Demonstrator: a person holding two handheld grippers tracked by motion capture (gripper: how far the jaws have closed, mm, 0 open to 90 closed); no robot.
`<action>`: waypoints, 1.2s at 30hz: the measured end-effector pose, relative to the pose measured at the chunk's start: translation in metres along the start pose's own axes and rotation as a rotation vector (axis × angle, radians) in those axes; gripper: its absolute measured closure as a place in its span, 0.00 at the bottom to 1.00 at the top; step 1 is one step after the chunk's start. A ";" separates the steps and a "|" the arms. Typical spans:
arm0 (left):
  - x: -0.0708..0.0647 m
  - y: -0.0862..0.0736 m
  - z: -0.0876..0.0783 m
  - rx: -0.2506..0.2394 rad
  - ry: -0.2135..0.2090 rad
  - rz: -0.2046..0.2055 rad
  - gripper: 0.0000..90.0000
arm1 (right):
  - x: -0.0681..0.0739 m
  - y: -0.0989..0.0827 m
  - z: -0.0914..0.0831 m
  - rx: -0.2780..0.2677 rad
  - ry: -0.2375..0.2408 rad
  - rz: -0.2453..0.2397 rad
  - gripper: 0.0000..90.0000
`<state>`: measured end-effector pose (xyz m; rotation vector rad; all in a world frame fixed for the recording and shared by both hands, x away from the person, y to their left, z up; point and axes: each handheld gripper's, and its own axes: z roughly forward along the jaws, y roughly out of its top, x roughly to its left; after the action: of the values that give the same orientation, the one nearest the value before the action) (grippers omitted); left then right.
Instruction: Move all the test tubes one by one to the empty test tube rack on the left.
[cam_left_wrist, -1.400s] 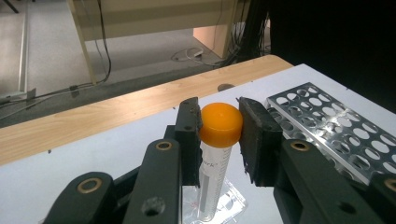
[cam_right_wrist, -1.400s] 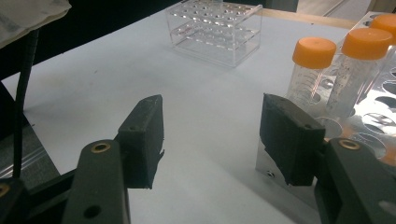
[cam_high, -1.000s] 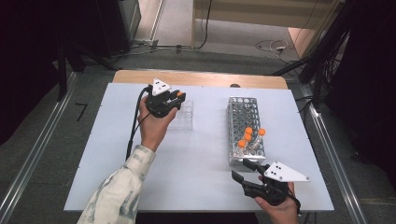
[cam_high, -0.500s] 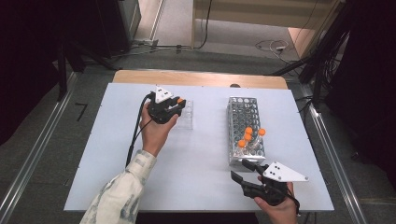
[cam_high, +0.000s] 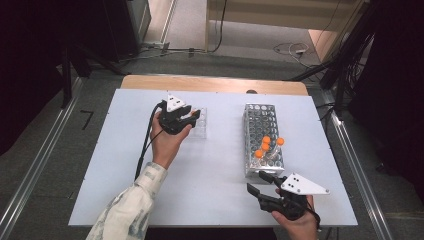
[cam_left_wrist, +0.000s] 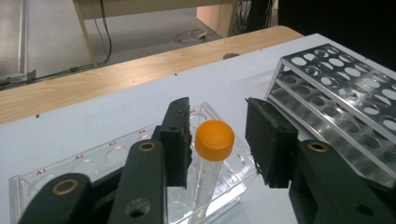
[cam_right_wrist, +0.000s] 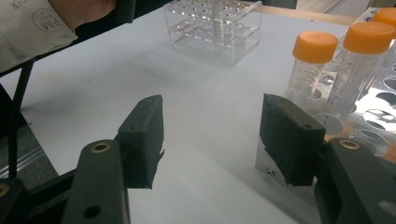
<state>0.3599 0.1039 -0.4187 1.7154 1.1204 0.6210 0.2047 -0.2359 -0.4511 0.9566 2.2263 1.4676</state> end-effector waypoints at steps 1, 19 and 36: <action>0.000 0.001 -0.002 -0.003 -0.005 -0.006 0.59 | 0.000 0.000 0.000 -0.002 -0.005 0.002 0.43; -0.015 -0.011 -0.055 -0.075 -0.069 -0.072 0.21 | -0.040 0.003 -0.012 -0.036 -0.240 0.031 0.42; -0.030 -0.044 -0.076 -0.049 -0.123 -0.070 0.17 | -0.087 0.008 0.015 -0.018 -0.363 0.065 0.47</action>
<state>0.2681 0.1162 -0.4246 1.6431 1.0647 0.4887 0.2794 -0.2822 -0.4587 1.1919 1.9335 1.2210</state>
